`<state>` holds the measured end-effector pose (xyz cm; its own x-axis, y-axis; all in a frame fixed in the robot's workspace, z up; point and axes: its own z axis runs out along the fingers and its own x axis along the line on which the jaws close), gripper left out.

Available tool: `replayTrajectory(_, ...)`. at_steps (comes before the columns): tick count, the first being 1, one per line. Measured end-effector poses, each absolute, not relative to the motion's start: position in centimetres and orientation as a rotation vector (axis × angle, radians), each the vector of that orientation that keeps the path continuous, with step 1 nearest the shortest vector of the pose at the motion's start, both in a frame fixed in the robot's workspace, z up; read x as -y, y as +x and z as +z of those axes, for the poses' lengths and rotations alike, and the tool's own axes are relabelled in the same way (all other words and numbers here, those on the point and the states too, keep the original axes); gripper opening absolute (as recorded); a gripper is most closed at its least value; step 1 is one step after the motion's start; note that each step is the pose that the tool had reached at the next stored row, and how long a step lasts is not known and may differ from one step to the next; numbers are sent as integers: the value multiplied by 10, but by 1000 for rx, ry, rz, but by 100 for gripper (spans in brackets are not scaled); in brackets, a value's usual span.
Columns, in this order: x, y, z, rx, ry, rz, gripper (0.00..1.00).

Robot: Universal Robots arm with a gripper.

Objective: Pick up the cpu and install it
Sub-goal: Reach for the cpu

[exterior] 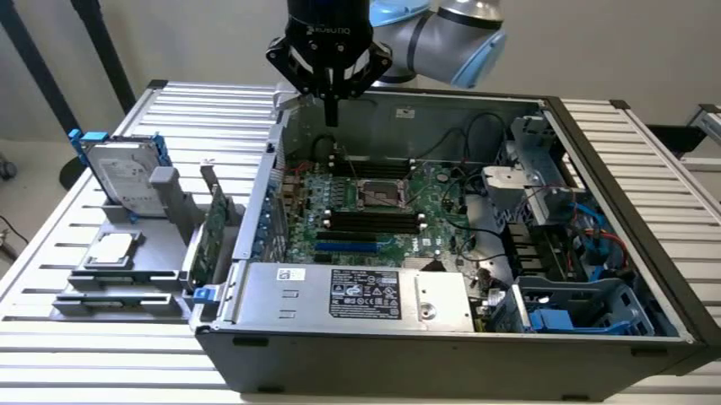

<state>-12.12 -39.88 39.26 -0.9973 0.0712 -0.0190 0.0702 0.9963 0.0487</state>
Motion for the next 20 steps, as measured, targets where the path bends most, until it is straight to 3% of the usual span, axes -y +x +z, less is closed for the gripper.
replayTrajectory(20,399,-201,388,-3119,110,73,11)
